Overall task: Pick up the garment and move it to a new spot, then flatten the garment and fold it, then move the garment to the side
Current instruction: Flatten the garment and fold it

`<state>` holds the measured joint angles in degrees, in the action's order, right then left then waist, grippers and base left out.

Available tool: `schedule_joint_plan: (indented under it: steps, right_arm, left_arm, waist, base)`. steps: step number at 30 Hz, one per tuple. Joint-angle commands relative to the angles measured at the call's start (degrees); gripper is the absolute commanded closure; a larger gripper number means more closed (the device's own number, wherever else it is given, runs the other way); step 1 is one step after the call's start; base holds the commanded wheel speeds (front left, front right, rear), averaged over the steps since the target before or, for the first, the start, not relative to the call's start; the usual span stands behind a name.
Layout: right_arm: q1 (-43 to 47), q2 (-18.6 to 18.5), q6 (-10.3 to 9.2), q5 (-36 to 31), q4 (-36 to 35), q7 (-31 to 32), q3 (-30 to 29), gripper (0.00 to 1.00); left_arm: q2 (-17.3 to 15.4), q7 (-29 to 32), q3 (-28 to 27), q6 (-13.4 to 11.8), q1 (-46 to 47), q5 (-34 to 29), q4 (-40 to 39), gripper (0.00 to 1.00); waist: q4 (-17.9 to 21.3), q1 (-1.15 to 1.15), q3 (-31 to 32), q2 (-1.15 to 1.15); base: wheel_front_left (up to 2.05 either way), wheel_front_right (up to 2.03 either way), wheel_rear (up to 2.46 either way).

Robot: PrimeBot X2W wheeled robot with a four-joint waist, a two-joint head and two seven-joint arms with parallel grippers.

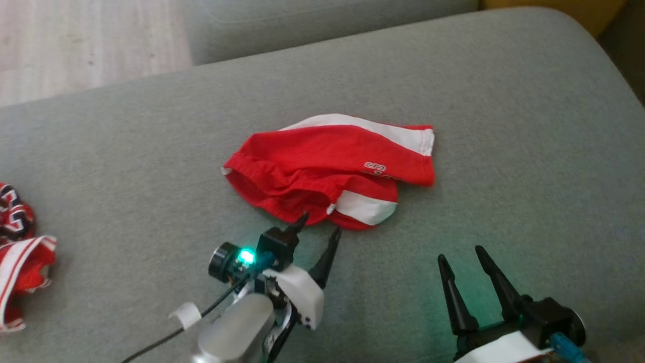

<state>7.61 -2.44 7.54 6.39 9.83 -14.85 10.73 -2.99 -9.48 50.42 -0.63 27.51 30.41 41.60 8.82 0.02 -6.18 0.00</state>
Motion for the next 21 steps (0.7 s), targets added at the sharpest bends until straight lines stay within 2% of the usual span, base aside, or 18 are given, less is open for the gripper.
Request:
schedule_joint_plan:
  steps: [1, 5, 6, 7, 8, 9, 10, 11, 12, 16, 21]
  right_arm:
    - [-2.11, -0.43, -0.05, -0.35, -1.49, -0.15, 1.80, 0.00]
    - [-3.05, -0.43, -0.05, -0.21, -1.31, -0.15, 3.00, 0.00]
    - [-3.24, -0.43, -0.05, -0.16, -1.22, -0.15, 3.25, 0.00]
    - [-3.43, -0.43, -0.05, -0.04, -1.14, -0.15, 3.36, 0.00]
    - [-3.59, -0.43, -0.05, 0.07, -1.10, -0.15, 3.45, 0.00]
    - [-3.70, -0.43, -0.05, 0.16, -1.09, -0.15, 3.50, 0.00]
    - [-3.70, -0.43, -0.05, 0.16, -1.09, -0.15, 3.50, 0.00]
    - [-3.78, -0.43, -0.05, 0.24, -1.11, -0.15, 3.55, 0.00]
    - [-3.81, -0.43, -0.05, 0.29, -1.11, -0.15, 3.60, 0.00]
    - [-3.99, -0.43, -0.05, 0.49, -0.86, -0.15, 3.63, 0.00]
    - [-3.77, -0.43, -0.05, 1.06, -0.80, -0.15, 3.72, 0.00]
  left_arm:
    - [0.11, -0.62, -0.15, -1.05, 3.86, 1.44, -0.27, 0.00]
    - [0.12, -1.70, 1.79, -2.19, 6.79, 4.21, 1.85, 0.00]
    - [0.12, -1.98, 2.25, -2.39, 7.41, 4.75, 2.43, 0.06]
    - [0.12, -2.17, 2.71, -2.48, 7.94, 5.32, 3.02, 0.16]
    - [0.12, -2.39, 3.10, -2.60, 8.44, 5.87, 3.56, 0.42]
    - [0.12, -2.58, 3.50, -2.67, 8.91, 6.38, 4.12, 0.61]
    - [0.12, -2.58, 3.50, -2.67, 8.91, 6.38, 4.12, 0.61]
    - [0.12, -2.78, 3.93, -2.65, 9.35, 6.83, 4.63, 0.84]
    - [0.12, -2.58, 4.24, -2.50, 9.57, 7.66, 5.25, 1.00]
    - [0.12, -2.69, 6.00, -1.47, 10.93, 9.98, 5.94, 1.00]
    - [0.12, -2.96, 8.38, 0.78, 13.76, 12.83, 2.97, 1.00]
  waist:
    - [1.38, -0.02, -1.13, 0.00]
    - [2.89, -0.02, -2.31, 0.00]
    - [3.20, -0.02, -2.58, 0.00]
    - [3.48, -0.02, -2.83, 0.00]
    - [3.73, -0.02, -3.07, 0.00]
    - [3.94, -0.02, -3.27, 0.00]
    - [3.94, -0.02, -3.27, 0.00]
    - [4.14, -0.02, -3.44, 0.00]
    - [4.28, -0.02, -3.54, 0.00]
    - [4.52, -0.02, -3.55, 0.00]
    - [4.45, -0.02, -1.02, 0.00]
  base:
    - [0.00, 0.00, 0.00]
    - [0.00, 0.00, 0.00]
    - [0.00, 0.00, 0.00]
    - [0.00, 0.00, 0.00]
    - [0.00, 0.00, 0.00]
    - [0.00, 0.00, 0.00]
    - [0.00, 0.00, 0.00]
    - [0.00, 0.00, 0.00]
    - [0.00, 0.00, 0.00]
    - [0.00, 0.00, 0.00]
    - [0.00, 0.00, 0.00]
